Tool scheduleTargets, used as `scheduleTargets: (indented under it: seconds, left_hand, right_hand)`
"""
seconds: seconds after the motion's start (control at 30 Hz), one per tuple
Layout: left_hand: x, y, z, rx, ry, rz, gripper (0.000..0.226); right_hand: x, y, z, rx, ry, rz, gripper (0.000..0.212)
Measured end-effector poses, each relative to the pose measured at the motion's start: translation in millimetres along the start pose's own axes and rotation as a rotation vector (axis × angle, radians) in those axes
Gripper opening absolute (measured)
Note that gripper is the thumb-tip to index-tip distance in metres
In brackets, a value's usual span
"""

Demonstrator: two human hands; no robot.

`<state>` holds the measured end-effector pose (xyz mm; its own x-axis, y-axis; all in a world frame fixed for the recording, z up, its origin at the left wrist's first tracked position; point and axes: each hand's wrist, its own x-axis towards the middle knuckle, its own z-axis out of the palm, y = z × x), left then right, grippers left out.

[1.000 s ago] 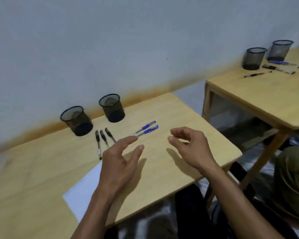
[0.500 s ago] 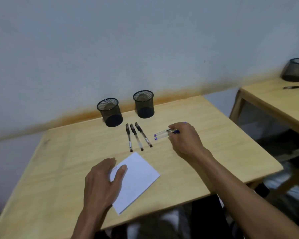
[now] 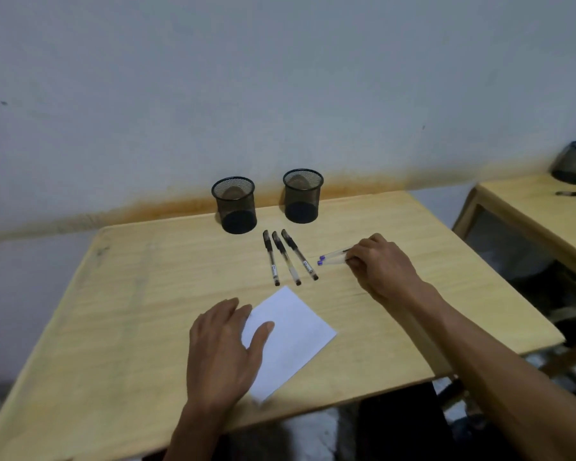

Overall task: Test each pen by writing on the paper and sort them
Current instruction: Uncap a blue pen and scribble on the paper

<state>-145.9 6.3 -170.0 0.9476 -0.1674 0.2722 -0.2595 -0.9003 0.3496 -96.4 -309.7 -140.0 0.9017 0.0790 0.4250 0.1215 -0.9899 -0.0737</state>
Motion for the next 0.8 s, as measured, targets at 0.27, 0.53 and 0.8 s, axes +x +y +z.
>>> scheduleTargets:
  seconds: [0.27, 0.53, 0.8]
  left_hand:
    - [3, -1, -3, -0.016, -0.021, 0.036, 0.056]
    - [4, 2, -4, 0.009, -0.051, 0.029, 0.054]
    - [-3, 11, -6, -0.035, -0.043, -0.005, 0.043]
  right_hand:
    - [-13, -22, -10, 0.090, 0.020, 0.010, 0.034]
    - [-36, -110, -52, 1.057, 0.085, 0.502, 0.011]
    - [-55, -138, -45, 1.358, 0.085, 0.742, 0.012]
